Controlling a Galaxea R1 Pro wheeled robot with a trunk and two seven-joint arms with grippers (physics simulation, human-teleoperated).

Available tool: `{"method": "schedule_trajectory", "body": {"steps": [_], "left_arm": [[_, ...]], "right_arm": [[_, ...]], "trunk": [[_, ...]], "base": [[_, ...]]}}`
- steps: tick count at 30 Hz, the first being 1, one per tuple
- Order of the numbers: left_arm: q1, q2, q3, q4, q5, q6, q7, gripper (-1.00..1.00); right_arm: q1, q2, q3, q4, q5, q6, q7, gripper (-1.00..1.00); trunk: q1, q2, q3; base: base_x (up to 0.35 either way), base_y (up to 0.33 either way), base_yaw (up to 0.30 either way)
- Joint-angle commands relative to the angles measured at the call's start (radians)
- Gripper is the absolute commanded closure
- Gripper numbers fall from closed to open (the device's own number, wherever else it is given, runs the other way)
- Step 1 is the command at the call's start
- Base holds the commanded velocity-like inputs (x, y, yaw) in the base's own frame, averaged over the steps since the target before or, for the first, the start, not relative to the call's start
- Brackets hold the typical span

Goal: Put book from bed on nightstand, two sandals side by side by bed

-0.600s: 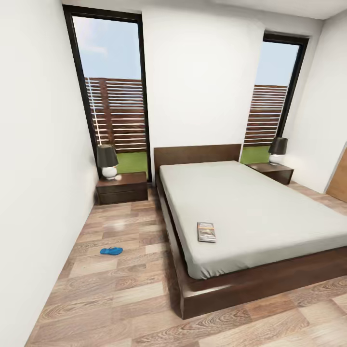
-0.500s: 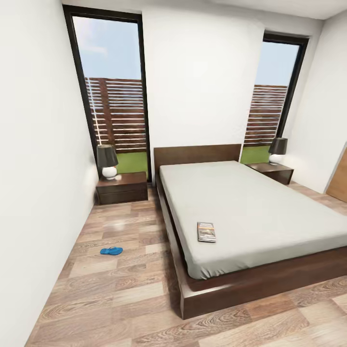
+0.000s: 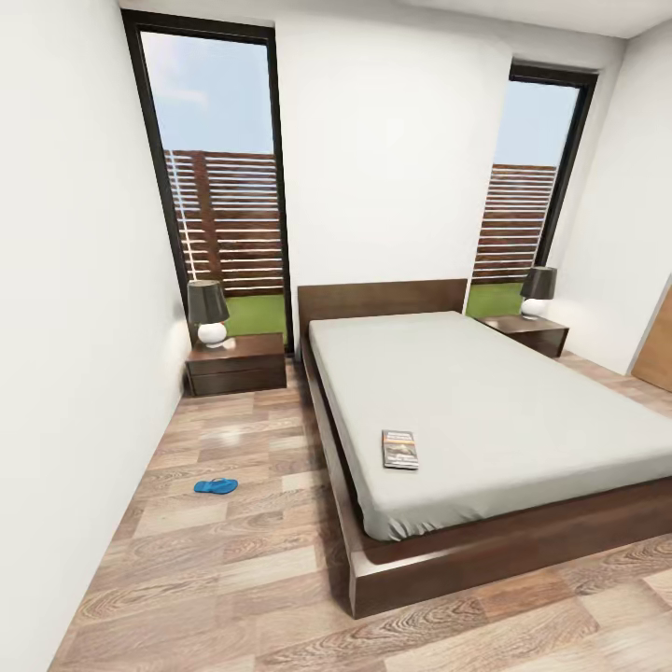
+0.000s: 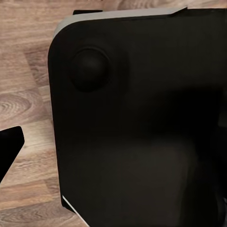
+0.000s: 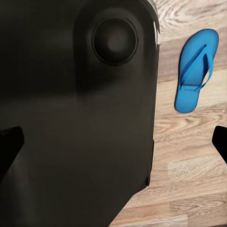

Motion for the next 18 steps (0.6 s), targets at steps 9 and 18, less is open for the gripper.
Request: {"method": "schedule_trajectory", "body": {"steps": [9, 18], "left_arm": [[0.0, 0.0, 0.0, -0.001, 0.0, -0.003, 0.0, -1.0], [0.0, 0.0, 0.001, -0.002, 0.0, -0.003, 0.0, -1.0]], "right_arm": [[0.0, 0.001, 0.0, 0.0, -0.001, 0.0, -0.001, -1.0], [0.0, 0.0, 0.0, 0.0, -0.001, 0.0, -0.001, -1.0]], "trunk": [[0.0, 0.0, -0.001], [0.0, 0.0, -0.001]], "base": [[0.0, 0.0, 0.0], [0.022, 0.0, 0.0]]}}
